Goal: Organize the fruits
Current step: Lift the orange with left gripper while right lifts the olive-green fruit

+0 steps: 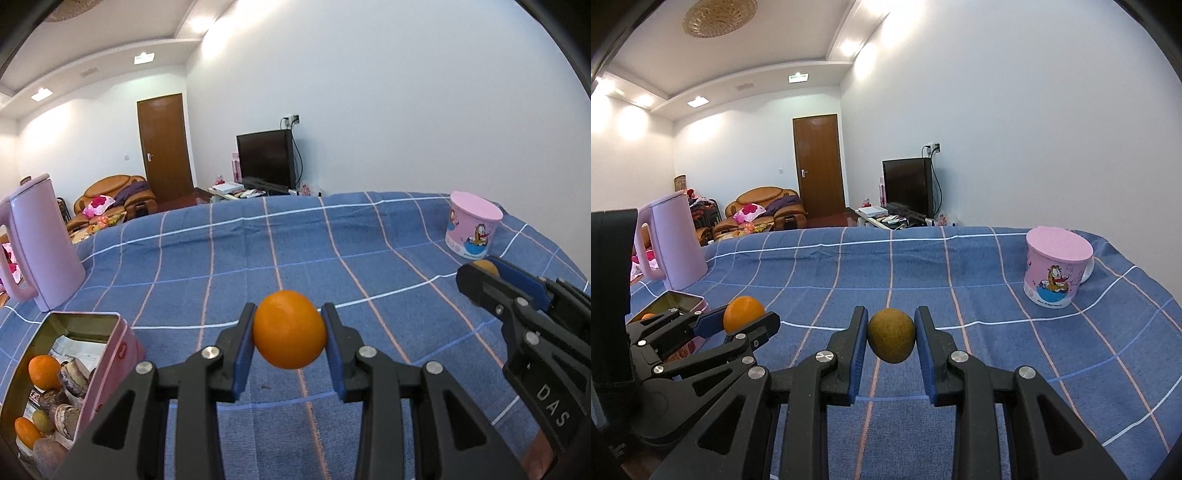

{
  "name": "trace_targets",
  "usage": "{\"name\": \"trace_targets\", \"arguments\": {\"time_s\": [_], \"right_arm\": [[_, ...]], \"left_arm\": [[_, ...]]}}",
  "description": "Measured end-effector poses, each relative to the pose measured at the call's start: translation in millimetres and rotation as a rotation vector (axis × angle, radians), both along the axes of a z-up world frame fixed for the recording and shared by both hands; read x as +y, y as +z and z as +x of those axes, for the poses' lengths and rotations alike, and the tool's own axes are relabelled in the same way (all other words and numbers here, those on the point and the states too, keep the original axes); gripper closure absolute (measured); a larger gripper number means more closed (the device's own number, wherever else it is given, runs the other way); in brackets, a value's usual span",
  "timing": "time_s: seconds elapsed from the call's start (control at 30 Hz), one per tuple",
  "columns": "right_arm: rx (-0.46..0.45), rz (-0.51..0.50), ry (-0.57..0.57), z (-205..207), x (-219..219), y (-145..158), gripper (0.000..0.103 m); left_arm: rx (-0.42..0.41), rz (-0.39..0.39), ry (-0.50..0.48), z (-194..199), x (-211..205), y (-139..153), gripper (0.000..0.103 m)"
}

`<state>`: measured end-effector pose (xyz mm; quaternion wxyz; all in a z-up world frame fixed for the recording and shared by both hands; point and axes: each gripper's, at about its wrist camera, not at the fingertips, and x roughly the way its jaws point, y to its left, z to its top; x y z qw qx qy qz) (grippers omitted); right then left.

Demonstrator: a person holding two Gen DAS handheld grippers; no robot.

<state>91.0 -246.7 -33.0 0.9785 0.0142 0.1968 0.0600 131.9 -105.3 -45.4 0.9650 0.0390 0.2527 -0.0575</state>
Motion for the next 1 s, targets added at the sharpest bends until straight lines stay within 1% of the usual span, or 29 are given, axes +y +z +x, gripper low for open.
{"name": "trace_targets", "arguments": {"time_s": [0.47,0.87,1.0], "right_arm": [[-0.039,-0.011,-0.001,-9.1,1.8,2.4,0.075],[-0.089,-0.034,-0.002,-21.4,6.9,5.9,0.075],[-0.100,-0.038,0.001,-24.5,8.4,7.1,0.075]], "left_arm": [[-0.067,-0.001,0.012,-11.0,0.4,5.2,0.067],[-0.105,-0.012,0.033,-20.1,6.0,7.8,0.067],[-0.126,-0.003,0.043,-25.2,6.8,8.7,0.066]]}}
